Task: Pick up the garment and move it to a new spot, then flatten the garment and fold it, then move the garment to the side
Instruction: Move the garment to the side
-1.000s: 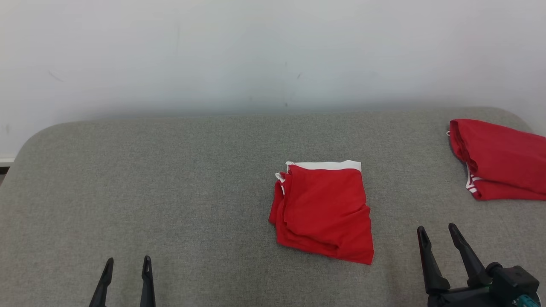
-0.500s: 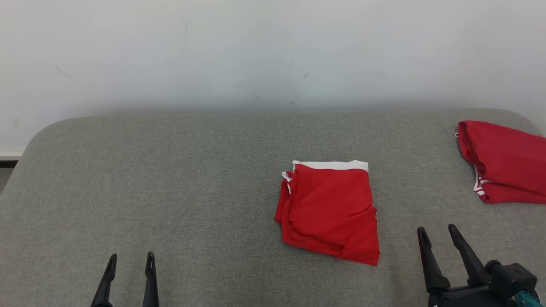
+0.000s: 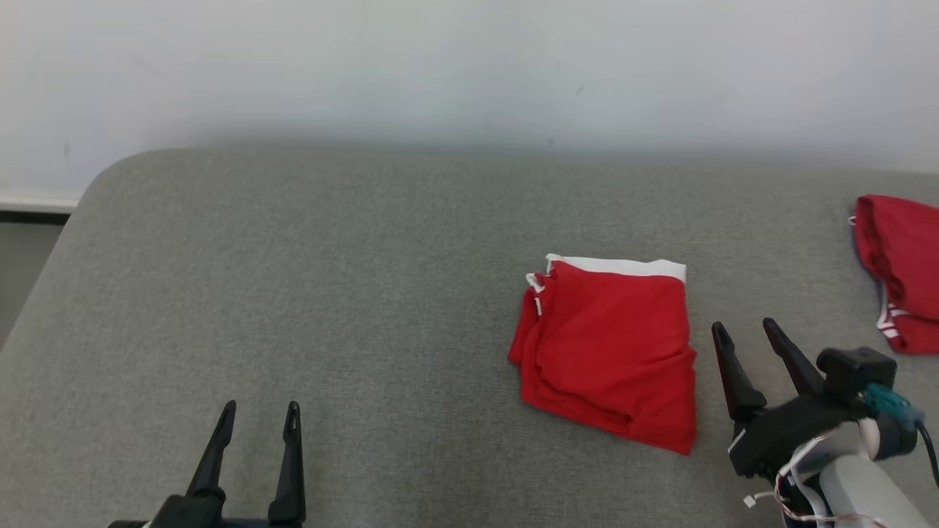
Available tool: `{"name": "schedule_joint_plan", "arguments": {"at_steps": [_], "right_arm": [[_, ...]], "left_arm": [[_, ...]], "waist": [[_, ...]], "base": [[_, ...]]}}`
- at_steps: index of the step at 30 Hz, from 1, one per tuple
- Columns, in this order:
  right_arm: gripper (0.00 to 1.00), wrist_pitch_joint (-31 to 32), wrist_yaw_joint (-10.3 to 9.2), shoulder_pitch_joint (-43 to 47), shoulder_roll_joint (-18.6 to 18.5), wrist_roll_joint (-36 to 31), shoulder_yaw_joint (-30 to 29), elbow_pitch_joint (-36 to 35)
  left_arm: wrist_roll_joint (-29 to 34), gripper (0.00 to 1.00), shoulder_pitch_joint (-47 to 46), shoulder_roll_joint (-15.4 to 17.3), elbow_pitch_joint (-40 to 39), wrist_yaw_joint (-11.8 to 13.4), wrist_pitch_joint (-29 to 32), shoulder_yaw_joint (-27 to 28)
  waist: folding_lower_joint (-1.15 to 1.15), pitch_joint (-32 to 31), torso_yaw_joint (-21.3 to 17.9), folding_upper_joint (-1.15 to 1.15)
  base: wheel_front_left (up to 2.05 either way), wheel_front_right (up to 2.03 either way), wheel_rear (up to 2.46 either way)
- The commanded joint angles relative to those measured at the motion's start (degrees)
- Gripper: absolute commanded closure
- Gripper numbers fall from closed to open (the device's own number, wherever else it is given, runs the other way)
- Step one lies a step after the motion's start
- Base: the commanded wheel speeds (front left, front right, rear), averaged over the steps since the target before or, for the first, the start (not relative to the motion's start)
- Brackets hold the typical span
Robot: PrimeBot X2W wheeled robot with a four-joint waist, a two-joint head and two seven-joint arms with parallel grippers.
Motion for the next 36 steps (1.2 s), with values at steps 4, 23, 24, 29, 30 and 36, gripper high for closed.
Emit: {"name": "schedule_joint_plan", "arguments": {"at_steps": [4, 23, 24, 29, 30, 36], "right_arm": [[0.00, 0.55, -0.17, -3.96, -0.45, 0.97, 1.44, 5.52], [1.00, -0.28, -0.16, -10.16, 2.38, 8.49, 10.16, 24.45], [1.00, -0.56, -0.16, -10.75, 1.95, 8.91, 10.70, 24.44], [1.00, -1.10, -0.18, -14.98, -1.66, 9.84, 14.20, 22.92], [1.00, -0.68, -0.18, -15.90, -2.47, 10.02, 15.28, 22.43], [1.00, 1.61, -0.18, -22.24, -9.70, 10.95, 21.86, 18.26]], "left_arm": [[-0.40, 0.00, -1.72, -0.07, 0.43, 0.30, -0.16, -1.14], [-2.63, 0.00, -3.87, -0.08, 0.97, 2.23, -0.16, -3.01], [-2.64, 0.00, -4.16, -0.08, 0.94, 2.31, -0.16, -3.08], [-2.72, 0.00, -5.77, -0.08, 0.74, 2.18, -0.16, -4.00], [-2.85, 0.00, -6.14, -0.08, 0.64, 2.27, -0.16, -4.21], [-3.05, 0.00, -9.11, -0.08, 0.36, 2.62, -0.16, -5.81]], "waist": [[-0.01, 3.02, 3.49, 0.00], [-0.01, 5.40, 4.93, 0.00], [-0.01, 5.65, 4.68, 0.00], [-0.01, 7.80, 3.20, 0.00], [-0.01, 8.47, 2.80, 0.00], [-0.01, 13.46, 0.15, 0.00]], "base": [[0.00, 0.00, 0.00], [0.00, 0.00, 0.00], [0.00, 0.00, 0.00], [0.00, 0.00, 0.00], [0.00, 0.00, 0.00], [0.00, 0.00, 0.00]]}}
